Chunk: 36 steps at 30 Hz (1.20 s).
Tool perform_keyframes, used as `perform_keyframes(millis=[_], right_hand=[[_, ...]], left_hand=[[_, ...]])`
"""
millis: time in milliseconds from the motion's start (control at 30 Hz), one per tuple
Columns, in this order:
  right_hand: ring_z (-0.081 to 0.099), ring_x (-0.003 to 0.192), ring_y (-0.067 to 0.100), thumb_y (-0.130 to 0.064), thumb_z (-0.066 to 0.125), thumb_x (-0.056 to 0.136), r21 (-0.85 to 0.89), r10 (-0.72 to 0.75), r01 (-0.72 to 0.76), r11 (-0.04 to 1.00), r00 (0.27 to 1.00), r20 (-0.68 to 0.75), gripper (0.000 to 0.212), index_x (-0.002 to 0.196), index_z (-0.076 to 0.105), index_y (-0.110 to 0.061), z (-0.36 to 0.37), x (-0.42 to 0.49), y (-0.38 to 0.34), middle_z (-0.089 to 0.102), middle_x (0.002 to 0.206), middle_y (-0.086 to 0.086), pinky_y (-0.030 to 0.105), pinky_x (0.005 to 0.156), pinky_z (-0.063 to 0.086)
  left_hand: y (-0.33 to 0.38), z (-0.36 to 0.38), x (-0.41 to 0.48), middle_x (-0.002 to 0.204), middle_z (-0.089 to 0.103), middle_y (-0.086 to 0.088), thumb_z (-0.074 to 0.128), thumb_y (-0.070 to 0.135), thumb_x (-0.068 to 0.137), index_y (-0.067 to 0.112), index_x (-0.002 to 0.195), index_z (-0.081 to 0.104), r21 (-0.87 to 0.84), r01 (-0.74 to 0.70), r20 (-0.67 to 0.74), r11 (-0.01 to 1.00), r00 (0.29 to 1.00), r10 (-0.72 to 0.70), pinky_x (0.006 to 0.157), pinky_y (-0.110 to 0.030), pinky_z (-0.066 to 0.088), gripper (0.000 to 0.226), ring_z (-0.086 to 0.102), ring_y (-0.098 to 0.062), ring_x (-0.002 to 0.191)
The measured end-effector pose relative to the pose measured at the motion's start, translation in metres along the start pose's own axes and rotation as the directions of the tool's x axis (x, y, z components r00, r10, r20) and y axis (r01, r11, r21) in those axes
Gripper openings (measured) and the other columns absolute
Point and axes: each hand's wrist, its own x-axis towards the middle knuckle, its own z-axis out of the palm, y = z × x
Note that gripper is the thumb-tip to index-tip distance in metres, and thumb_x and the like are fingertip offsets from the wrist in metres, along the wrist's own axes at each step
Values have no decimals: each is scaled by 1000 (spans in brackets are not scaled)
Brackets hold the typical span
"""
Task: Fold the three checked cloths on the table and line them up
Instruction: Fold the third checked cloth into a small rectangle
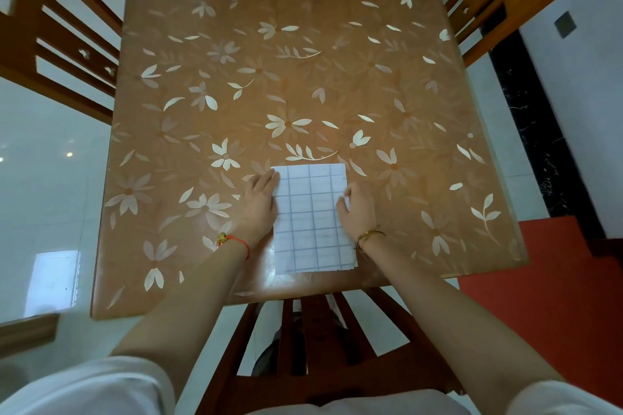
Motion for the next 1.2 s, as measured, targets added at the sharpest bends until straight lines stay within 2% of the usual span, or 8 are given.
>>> perform_keyframes(millis=[100,200,267,333,567,800,1067,1200], right_hand=[[44,120,25,-22,48,94,-180,-228,254,950,962,153,38,130,51,-11,3,12,-24,52,129,6,42,101,41],[11,147,28,-29,39,99,-332,-268,381,863,902,339,56,152,26,-16,8,21,-46,22,159,-3,45,120,16],[-5,150,26,-30,34,101,-366,-255,413,834,876,409,59,155,14,-19,15,26,-57,8,163,-8,47,122,3],[-11,149,24,-32,32,101,-398,-265,458,795,852,452,59,155,10,-20,23,31,-65,3,163,-10,51,121,-1],[-12,149,24,-35,29,102,-435,-276,516,738,819,503,60,156,5,-21,37,41,-76,3,162,-12,54,120,-1],[-11,150,25,-40,22,103,-504,-239,476,721,853,465,59,156,5,-21,34,36,-63,0,163,-9,58,118,-1],[-9,150,26,-46,9,102,-584,-22,155,796,973,229,59,155,-2,-24,0,24,6,-3,163,-8,58,118,-2],[-4,150,26,-44,14,102,-571,-31,119,812,986,162,59,156,7,-22,-11,24,12,9,163,-5,56,119,-1]], left_hand=[[0,0,0,162,21,1,46,7,94,14,155,24,130,30,97,991,994,-43,112,-50,33,65,18,-29,145],[1,0,2,164,9,1,42,15,99,16,157,12,225,22,162,974,985,-60,118,-55,18,65,7,-29,149],[1,0,4,165,5,1,40,20,101,16,157,10,256,17,188,967,980,-67,118,-56,14,63,2,-29,150],[1,-2,5,165,4,2,39,23,102,16,157,9,281,13,204,960,976,-73,118,-57,13,64,1,-29,151],[0,-4,6,165,-1,5,36,29,104,18,158,0,365,-3,244,931,965,-92,118,-59,13,66,-4,-27,151],[0,-4,6,165,-4,6,33,28,105,19,158,-4,389,-5,273,921,956,-110,118,-61,11,65,-6,-26,152],[1,-4,8,165,-11,7,28,25,105,19,157,-8,405,-12,300,914,946,-121,117,-63,8,64,-10,-28,151],[0,-2,8,165,-11,7,31,22,104,19,157,-8,401,-14,292,916,950,-113,117,-63,8,66,-10,-29,151]])
